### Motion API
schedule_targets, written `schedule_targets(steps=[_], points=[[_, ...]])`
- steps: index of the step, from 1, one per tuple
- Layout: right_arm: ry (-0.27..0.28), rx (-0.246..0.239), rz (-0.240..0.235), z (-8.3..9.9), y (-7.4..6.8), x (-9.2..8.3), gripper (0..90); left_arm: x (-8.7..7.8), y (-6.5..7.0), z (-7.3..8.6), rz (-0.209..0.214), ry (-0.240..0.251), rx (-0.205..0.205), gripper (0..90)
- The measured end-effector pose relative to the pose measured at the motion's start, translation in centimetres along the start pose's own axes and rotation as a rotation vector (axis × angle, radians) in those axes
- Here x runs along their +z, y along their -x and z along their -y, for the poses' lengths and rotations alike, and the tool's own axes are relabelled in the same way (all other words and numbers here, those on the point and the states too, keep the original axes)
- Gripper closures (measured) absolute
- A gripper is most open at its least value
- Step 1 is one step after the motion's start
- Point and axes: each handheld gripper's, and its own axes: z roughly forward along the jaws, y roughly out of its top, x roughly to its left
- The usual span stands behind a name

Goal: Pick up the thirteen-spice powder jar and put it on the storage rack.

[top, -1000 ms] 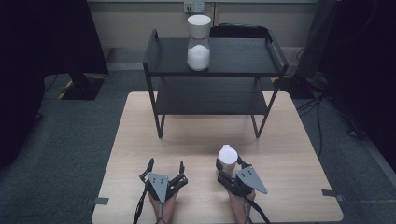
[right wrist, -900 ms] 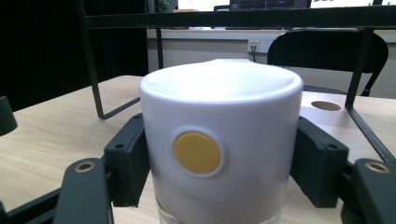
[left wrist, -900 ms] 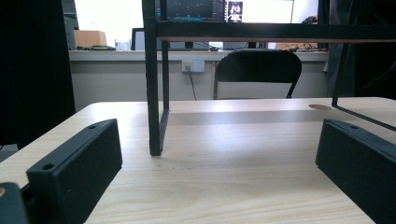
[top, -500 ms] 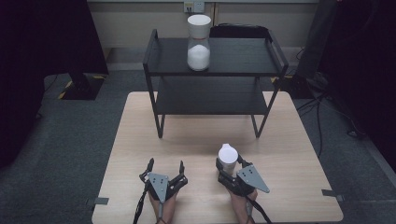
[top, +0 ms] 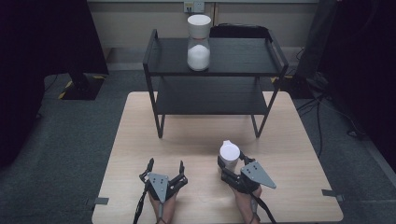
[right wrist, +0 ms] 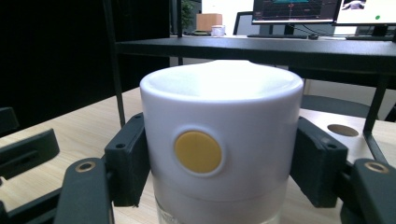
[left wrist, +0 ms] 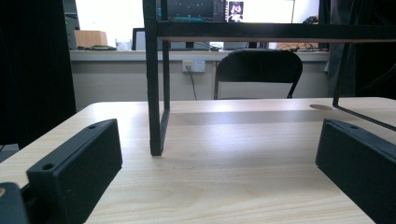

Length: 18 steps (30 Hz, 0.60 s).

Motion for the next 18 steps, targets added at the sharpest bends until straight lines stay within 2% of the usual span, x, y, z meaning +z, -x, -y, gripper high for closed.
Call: schedule_targets(steps=[12,18], points=[[0.000,-0.029,-0.082,-2.5,1.7,-0.3,29.7,0.0,0.0,0.0,-0.002,0.000,0.000,0.0],[0.003,-0.026,-0.136,-3.9,3.0,-0.2,29.7,0.0,0.0,0.0,-0.002,0.000,0.000,0.0]])
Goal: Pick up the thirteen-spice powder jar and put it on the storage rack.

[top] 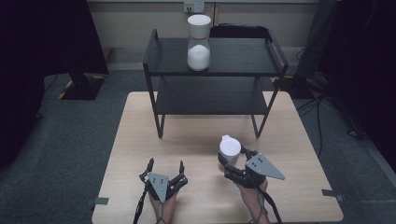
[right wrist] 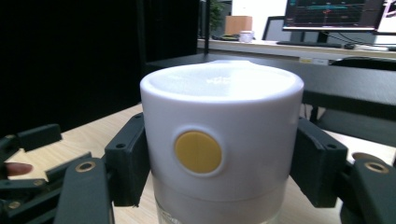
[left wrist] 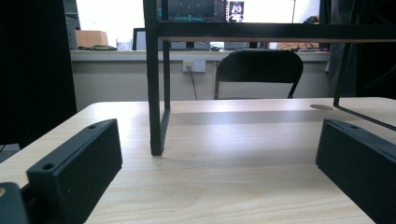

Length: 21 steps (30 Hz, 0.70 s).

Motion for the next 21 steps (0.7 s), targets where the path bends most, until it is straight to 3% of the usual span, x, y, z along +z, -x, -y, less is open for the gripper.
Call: schedule_targets(steps=[12,21], points=[[0.015,0.009,-0.098,-4.3,3.0,0.5,29.8,0.0,0.1,0.0,-0.005,0.000,0.000,0.0],[0.040,0.004,-0.138,-7.5,4.5,1.2,29.8,0.0,0.1,0.0,-0.005,0.000,0.000,0.0]])
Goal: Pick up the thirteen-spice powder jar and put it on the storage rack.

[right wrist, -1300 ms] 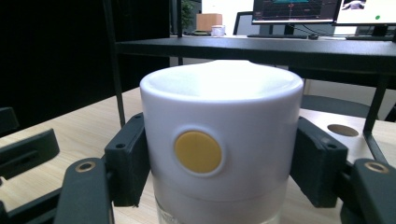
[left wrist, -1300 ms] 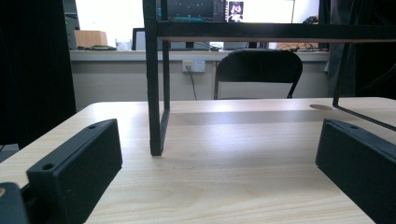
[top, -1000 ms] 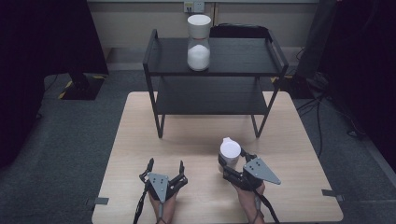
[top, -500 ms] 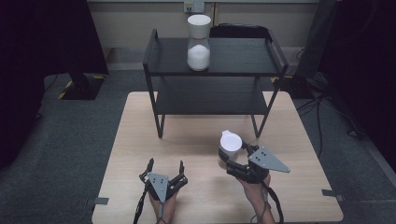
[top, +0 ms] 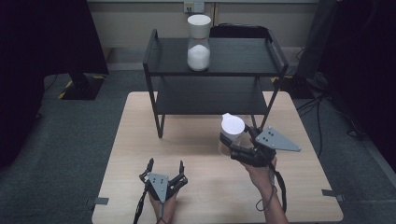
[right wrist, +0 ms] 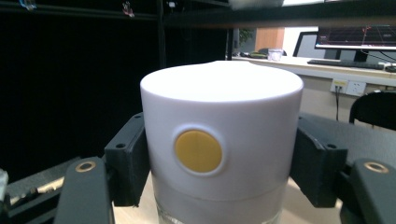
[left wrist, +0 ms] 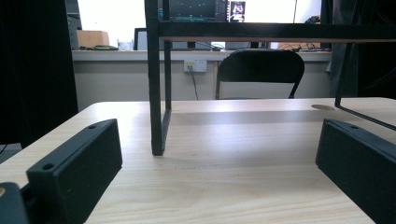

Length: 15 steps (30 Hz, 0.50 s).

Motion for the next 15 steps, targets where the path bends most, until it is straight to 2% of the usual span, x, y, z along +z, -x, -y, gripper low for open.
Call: schedule_targets(steps=[4,10,12,14,15], points=[[-0.010,-0.012,-0.010,-2.8,1.2,0.5,29.8,0.0,0.0,0.0,-0.002,0.000,0.000,0.0],[0.028,0.001,-0.024,-6.5,3.3,1.4,29.8,0.0,0.0,0.0,-0.002,0.001,-0.001,0.0],[0.033,-0.005,-0.013,-7.8,3.7,1.9,29.8,0.0,0.0,0.0,-0.002,0.000,-0.001,0.0],[0.052,-0.015,0.021,-9.5,3.8,2.5,29.8,0.0,0.0,0.0,-0.002,0.000,-0.001,0.0],[0.052,-0.015,0.021,-9.5,3.8,2.5,29.8,0.0,0.0,0.0,-0.002,0.000,-0.001,0.0]])
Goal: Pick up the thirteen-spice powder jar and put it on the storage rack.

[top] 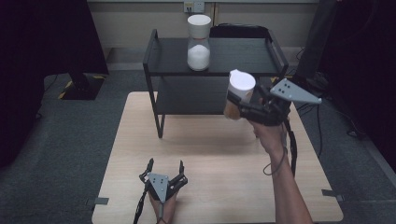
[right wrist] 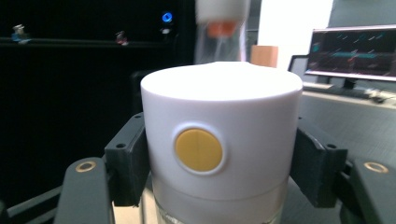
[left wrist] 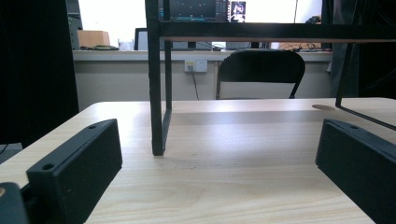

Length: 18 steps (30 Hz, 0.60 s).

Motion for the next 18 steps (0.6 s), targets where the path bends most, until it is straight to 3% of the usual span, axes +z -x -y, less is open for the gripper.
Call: schedule_targets(steps=[10,18], points=[[0.002,0.023,0.158,-6.0,-0.9,4.5,29.9,0.0,0.0,0.0,0.000,0.000,0.000,0.0],[-0.001,0.019,0.293,-6.9,-2.3,8.6,29.8,0.0,0.0,0.0,0.000,0.001,-0.002,0.0]])
